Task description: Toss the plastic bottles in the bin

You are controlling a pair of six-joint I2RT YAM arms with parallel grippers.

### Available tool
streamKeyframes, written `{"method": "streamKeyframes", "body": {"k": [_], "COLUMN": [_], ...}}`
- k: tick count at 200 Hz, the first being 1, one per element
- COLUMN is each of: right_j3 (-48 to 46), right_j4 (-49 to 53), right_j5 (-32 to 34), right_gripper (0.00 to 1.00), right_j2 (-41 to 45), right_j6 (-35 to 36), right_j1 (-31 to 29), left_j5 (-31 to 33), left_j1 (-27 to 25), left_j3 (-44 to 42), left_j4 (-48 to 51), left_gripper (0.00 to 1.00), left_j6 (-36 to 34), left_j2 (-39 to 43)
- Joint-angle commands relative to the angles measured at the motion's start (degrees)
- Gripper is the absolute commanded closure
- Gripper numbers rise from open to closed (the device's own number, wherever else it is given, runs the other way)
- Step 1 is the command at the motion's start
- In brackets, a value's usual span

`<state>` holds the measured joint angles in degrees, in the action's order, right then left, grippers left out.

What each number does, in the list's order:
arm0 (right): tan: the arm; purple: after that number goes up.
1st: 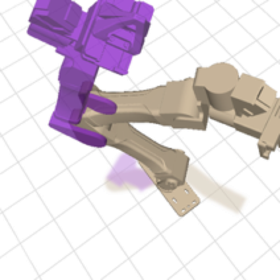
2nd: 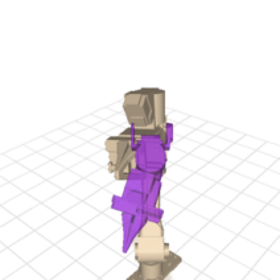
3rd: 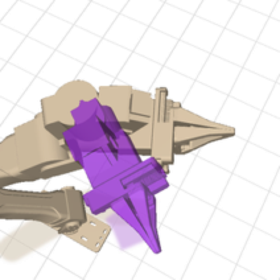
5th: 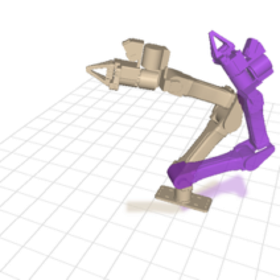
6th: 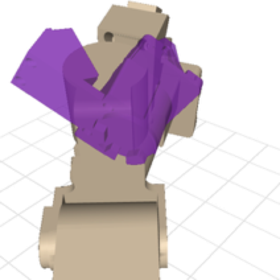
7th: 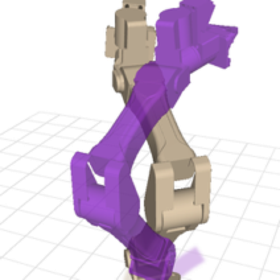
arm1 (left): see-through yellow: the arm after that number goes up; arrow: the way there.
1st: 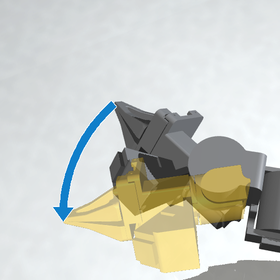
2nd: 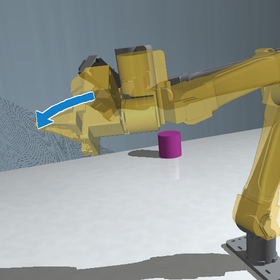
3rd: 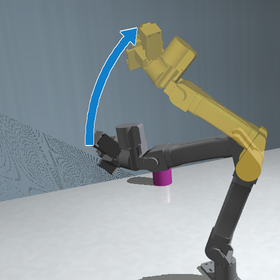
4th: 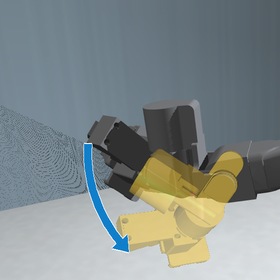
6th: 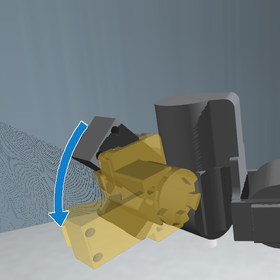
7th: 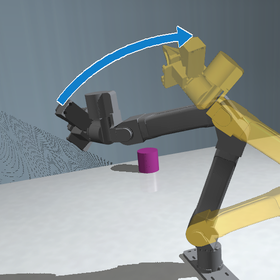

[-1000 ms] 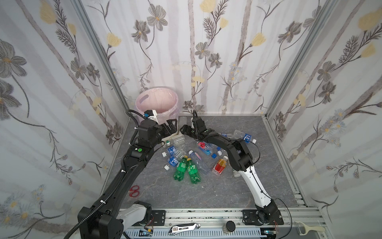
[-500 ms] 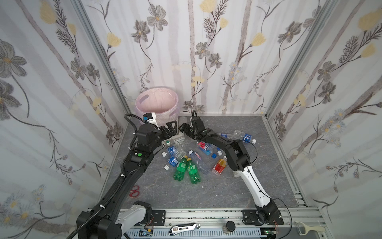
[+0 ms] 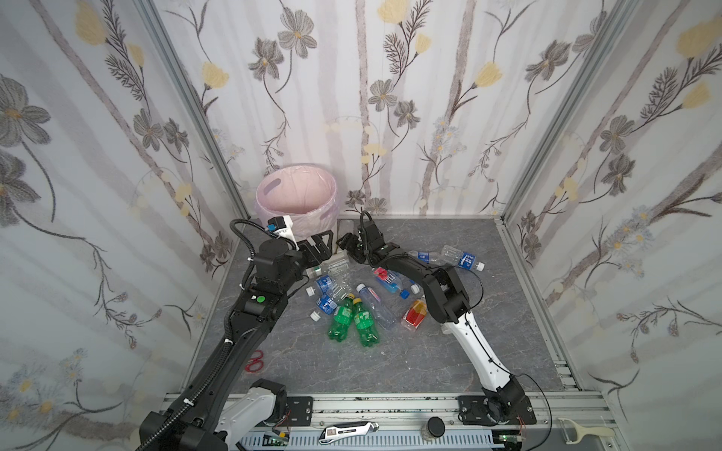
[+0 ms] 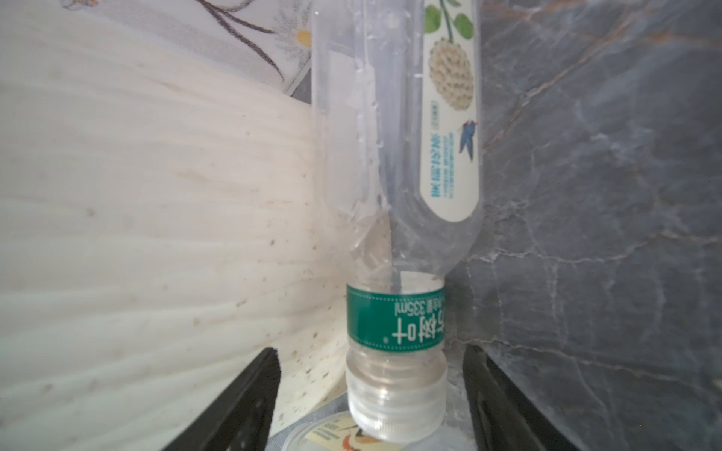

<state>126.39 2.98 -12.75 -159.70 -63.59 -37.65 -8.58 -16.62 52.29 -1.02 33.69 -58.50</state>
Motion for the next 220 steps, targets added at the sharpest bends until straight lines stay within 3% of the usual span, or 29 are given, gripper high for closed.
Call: {"method": "streamKeyframes", "body": {"k": [1, 220], "right_j3": [0.8, 4.7], "right_j4": [1.4, 6.5], "right_j5": [1.3, -0.9], "right_gripper": [0.28, 0.55], "right_j2": [-0.2, -2.6], "right_j6": [-2.8, -10.4], "right_j1": [-0.1, -0.3], "left_j5": [0.5, 5.5], "left_j1": [-0.2, -2.5], "left_j3": [-0.5, -3.1], "left_j4": [-2.3, -2.9], "left_gripper": [0.0, 0.0], "left_j6": [0.4, -1.7], "left_j2": [1.0, 3.9]}}
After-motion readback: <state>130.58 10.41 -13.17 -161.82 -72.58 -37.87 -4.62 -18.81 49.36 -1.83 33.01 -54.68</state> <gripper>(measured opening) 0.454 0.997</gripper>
